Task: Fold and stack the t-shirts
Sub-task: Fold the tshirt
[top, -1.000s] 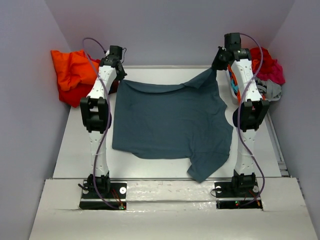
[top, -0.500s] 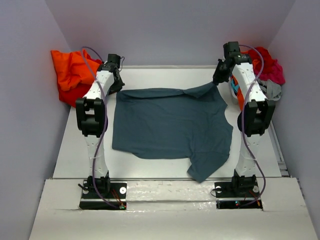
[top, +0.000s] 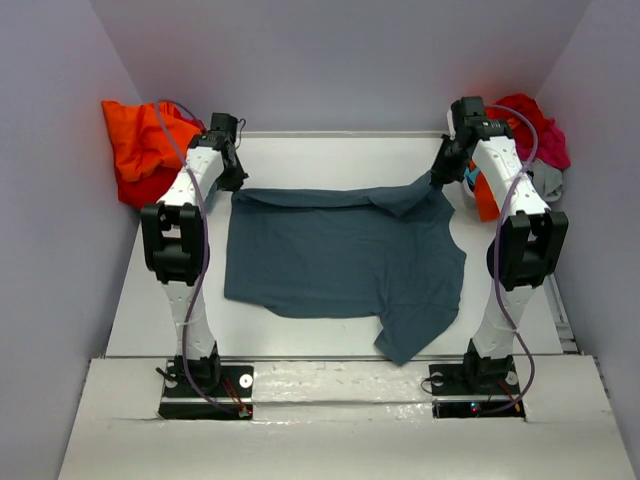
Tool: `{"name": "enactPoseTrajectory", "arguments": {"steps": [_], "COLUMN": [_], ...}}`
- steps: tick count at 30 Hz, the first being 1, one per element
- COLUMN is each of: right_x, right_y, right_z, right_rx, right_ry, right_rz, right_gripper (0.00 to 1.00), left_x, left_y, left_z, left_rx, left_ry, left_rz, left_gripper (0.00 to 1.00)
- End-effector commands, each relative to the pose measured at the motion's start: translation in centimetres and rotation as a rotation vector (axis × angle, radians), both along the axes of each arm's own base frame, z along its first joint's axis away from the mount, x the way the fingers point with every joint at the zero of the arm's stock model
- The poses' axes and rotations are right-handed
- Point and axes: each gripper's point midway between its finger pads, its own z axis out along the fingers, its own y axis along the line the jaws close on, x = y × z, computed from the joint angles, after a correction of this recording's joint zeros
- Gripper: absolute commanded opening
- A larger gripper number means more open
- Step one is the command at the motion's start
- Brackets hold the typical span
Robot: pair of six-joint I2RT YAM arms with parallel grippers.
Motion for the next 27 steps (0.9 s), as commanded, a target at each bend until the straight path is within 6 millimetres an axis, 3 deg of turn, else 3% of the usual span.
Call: {"name": "enactPoseTrajectory", "arguments": {"steps": [1, 7, 13, 24, 27], "right_x": [-1.7, -3.7, -5.2, -5.4, -5.7], "right_y": [-0.1, -0.3, -0.6, -2.0, -2.5], "right_z": [0.4, -1.5, -2.4, -0.1, -0.4], "right_rx": [-0.004, -0.011, -0.02, -0.015, -0.019], "right_ry": [0.029, 0.105, 0.142, 0.098, 0.112], "right_rz": [-0.01, -0.023, -0.035, -0.084, -0.089], "right_gripper": [0.07, 0.07, 0.07, 0.07, 0.07], "left_x": [-1.9, -3.4, -4.2, -4.2, -4.5], "left_y": [-0.1, 0.0, 0.1, 0.3, 0.2], "left_z": [1.4, -0.1, -0.4, 0.2, -0.1], "left_rx": [-0.026, -0.022, -0.019, -0.013, -0.02], "left_ry": [-0.001, 0.044, 0.054, 0.05, 0.055], "left_rz": [-0.007, -0.012, -0.006, -0.001, -0.005], "left_gripper": [0.06, 0.06, 0.06, 0.06, 0.06]}}
